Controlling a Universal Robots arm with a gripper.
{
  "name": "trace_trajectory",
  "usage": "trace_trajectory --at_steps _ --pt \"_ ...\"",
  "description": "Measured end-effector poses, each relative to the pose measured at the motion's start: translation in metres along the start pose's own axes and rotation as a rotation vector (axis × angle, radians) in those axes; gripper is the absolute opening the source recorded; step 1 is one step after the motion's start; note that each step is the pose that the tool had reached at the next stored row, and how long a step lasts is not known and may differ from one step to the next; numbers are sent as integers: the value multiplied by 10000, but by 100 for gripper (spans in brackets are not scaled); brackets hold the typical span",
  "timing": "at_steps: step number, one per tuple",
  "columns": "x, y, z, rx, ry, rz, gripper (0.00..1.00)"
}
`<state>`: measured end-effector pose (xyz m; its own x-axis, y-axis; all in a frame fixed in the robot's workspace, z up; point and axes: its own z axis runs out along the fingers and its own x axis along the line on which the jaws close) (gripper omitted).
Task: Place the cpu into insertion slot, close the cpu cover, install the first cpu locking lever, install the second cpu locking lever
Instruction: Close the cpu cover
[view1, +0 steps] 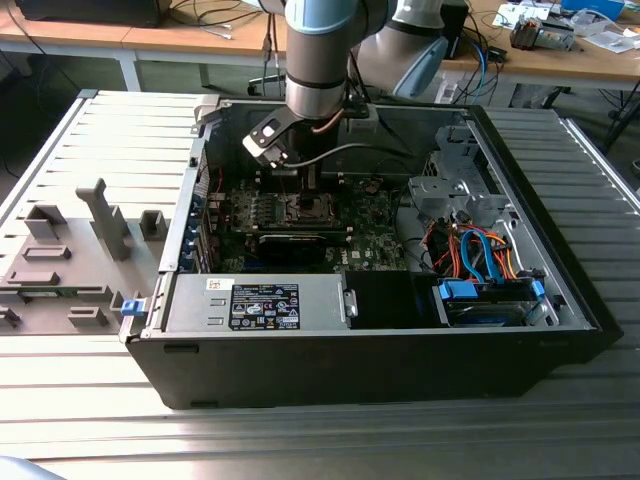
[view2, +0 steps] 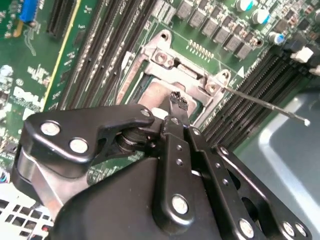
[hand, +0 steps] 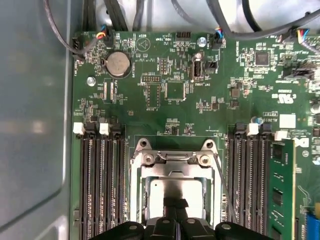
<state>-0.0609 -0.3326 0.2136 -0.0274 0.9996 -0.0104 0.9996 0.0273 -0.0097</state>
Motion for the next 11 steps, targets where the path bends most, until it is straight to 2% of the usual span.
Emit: trace_trajectory --at_steps 11 --pt "-5 17 -370 18 -1 1 11"
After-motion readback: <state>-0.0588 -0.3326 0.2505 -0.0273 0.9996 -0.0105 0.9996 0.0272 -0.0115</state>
